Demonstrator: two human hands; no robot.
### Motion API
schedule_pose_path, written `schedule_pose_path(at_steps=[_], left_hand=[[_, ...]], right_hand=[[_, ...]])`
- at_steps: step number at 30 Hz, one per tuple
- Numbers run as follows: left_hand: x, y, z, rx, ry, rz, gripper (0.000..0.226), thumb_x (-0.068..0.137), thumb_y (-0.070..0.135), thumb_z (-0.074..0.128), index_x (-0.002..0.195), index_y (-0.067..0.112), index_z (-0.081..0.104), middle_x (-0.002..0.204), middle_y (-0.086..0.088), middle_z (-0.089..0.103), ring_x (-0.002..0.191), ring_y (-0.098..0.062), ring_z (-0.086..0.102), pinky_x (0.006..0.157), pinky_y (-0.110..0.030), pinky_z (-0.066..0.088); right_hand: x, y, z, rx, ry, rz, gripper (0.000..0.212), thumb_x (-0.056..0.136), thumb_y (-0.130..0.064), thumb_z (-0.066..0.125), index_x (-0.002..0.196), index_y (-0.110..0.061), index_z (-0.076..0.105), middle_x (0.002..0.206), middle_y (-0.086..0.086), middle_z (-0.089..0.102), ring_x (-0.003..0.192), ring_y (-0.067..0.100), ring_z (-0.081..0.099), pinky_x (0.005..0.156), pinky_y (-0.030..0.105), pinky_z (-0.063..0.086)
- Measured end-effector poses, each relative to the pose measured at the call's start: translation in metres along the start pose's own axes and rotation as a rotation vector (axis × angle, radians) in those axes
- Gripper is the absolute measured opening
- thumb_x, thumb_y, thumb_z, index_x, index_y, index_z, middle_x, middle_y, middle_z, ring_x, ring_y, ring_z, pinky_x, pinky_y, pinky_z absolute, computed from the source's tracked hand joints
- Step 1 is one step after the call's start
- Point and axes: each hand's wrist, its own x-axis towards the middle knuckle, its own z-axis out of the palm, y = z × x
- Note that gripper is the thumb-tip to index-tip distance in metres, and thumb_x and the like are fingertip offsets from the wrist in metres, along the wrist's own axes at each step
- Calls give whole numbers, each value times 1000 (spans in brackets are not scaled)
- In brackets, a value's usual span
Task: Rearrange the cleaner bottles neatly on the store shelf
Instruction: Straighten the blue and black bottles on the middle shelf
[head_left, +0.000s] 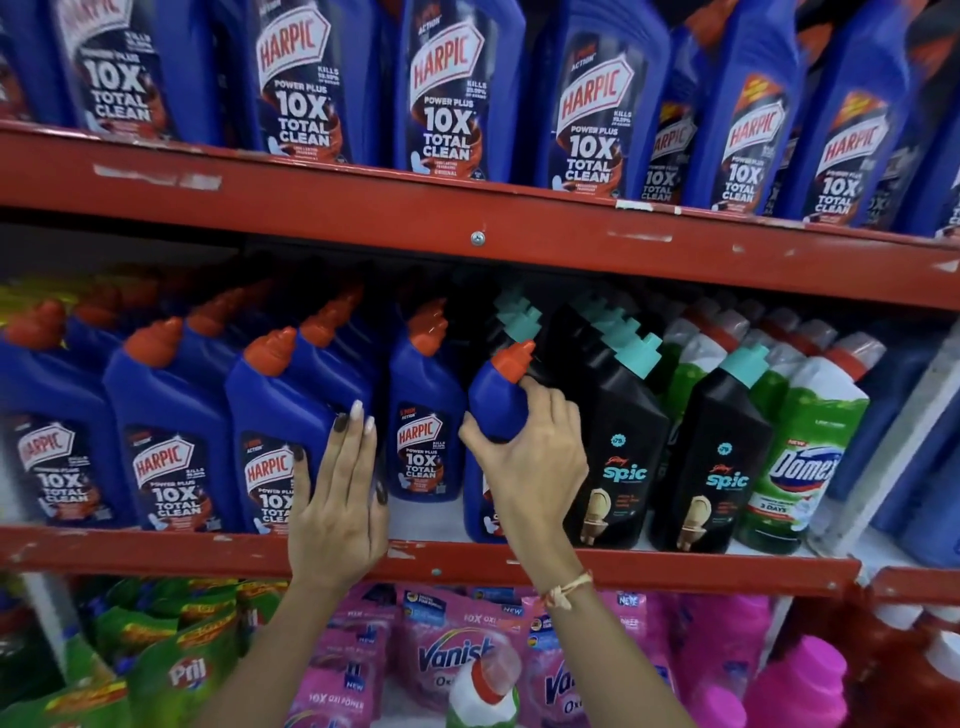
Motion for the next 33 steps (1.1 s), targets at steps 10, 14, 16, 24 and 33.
schedule_pose_path(at_steps=[10,14,16,24,33], left_hand=[[1,0,-2,-18,17,-13,60,100,22,29,157,4,20,168,-6,12,155,-19,17,127,-45,7],[1,-1,-2,-26,12,-16,57,103,24,24,156,2,22,167,-6,13,154,-19,17,127,-44,8],[1,-1,-2,-29,10,-16,58,103,24,24,156,2,22,168,-6,12,155,-19,17,127,-44,8],[3,3,-6,-21,-6,-29,60,97,21,33,153,0,27,168,-5,11,155,-18,15,127,-44,5],[9,28,-11,-118,-55,-48,71,95,23,36,159,8,10,169,-5,3,156,-20,8,127,-46,-2]], right_hand=[[-21,-53,35,147,-11,-96,57,68,-57,77,102,-13,68,87,-1,67,82,18,61,62,31,52],[-26,-52,39,162,9,-119,56,72,-58,76,102,-12,69,87,-1,67,81,18,60,62,31,53],[-27,-50,37,168,6,-138,58,74,-60,75,104,-11,69,88,-1,67,81,17,60,63,31,54],[-23,-40,14,158,-65,-233,55,85,-57,64,114,-11,68,104,0,71,93,16,63,75,28,56],[27,62,-73,90,270,-93,34,92,-25,70,116,-1,66,108,16,68,103,23,57,97,18,41]])
